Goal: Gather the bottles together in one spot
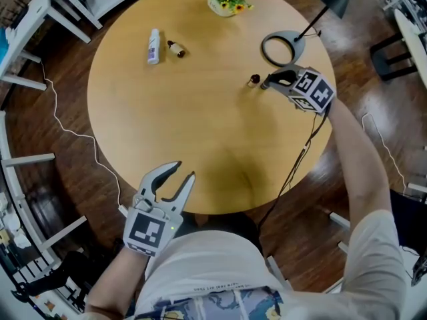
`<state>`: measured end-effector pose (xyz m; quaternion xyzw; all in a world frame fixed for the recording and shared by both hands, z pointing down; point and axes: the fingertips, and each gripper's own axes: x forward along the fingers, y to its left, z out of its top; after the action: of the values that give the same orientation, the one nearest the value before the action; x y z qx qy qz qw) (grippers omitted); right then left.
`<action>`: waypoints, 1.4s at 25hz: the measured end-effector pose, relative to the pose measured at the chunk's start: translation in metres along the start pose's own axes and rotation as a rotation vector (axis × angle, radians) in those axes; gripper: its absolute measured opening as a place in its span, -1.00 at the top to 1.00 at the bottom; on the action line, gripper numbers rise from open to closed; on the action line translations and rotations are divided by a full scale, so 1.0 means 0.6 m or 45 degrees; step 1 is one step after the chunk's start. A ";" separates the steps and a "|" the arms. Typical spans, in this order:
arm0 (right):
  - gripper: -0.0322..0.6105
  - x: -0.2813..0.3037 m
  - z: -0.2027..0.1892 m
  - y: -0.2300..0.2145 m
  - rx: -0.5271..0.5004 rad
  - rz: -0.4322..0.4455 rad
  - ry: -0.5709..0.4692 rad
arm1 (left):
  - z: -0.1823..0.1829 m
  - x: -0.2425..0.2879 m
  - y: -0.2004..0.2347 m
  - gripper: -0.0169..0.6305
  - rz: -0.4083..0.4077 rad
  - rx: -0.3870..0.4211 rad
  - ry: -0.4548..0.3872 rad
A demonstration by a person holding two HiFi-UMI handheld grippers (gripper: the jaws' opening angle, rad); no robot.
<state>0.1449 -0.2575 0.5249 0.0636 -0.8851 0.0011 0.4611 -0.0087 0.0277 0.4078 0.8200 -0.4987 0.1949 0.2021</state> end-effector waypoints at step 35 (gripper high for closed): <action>0.39 -0.185 -0.018 0.081 0.193 -0.197 -0.182 | 0.039 0.005 -0.041 0.53 -0.062 0.067 -0.043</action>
<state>0.2109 -0.1961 0.4430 0.1662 -0.9055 0.0278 0.3895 0.0176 0.0232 0.3863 0.8400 -0.4767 0.1892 0.1769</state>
